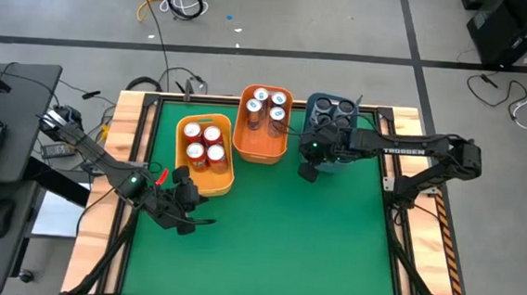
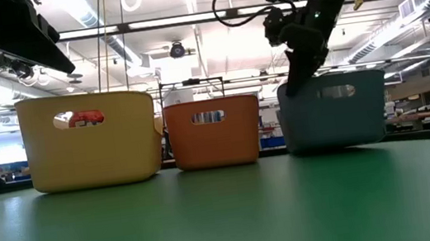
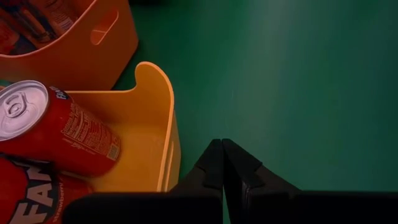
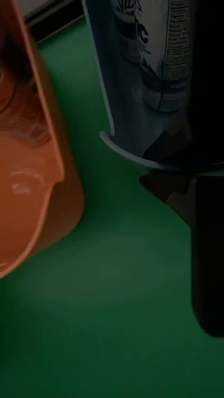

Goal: Sort soda cans
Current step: Adjust the bins

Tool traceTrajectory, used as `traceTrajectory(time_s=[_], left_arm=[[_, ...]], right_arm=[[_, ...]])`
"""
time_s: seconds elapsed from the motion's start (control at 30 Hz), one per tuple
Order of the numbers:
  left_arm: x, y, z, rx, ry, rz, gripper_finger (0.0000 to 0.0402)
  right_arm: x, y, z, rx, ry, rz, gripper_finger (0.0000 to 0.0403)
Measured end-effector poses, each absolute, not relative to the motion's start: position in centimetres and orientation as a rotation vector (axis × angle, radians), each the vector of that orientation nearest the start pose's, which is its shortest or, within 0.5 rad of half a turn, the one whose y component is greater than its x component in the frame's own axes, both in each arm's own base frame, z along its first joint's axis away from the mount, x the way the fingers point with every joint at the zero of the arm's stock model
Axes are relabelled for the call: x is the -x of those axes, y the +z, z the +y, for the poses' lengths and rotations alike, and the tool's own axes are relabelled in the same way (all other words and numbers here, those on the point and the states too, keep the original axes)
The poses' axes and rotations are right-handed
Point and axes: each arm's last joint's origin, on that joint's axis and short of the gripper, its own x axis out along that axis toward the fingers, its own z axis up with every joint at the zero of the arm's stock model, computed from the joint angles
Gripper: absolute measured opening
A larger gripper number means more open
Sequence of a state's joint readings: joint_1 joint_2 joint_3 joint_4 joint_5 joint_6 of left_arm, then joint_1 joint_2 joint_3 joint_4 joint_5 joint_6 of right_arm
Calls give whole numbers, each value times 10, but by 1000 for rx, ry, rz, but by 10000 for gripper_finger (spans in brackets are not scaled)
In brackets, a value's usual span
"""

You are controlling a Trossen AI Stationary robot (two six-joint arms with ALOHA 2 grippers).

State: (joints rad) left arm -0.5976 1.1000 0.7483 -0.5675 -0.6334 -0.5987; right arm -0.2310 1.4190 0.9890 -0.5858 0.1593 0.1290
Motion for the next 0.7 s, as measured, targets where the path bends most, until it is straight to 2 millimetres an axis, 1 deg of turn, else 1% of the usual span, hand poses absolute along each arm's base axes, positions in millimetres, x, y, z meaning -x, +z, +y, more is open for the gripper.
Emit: traceTrajectory(time_s=[0.1, 0.17, 0.33, 0.43, 0.7], left_arm=[[-180, 238, -102, 40, 250, 698, 0], [-180, 238, -102, 41, 250, 698, 0], [-180, 238, -102, 42, 251, 698, 0], [-180, 238, -102, 42, 251, 698, 0], [-180, 238, -102, 44, 251, 698, 0]], right_arm=[[-277, 228, -69, -143, -400, 1002, 7], [-284, 219, -69, -137, -379, 1019, 7], [-300, 207, -69, -103, -360, 994, 8], [-304, 206, -67, -81, -351, 971, 8], [-307, 213, -59, -32, -294, 972, 8]])
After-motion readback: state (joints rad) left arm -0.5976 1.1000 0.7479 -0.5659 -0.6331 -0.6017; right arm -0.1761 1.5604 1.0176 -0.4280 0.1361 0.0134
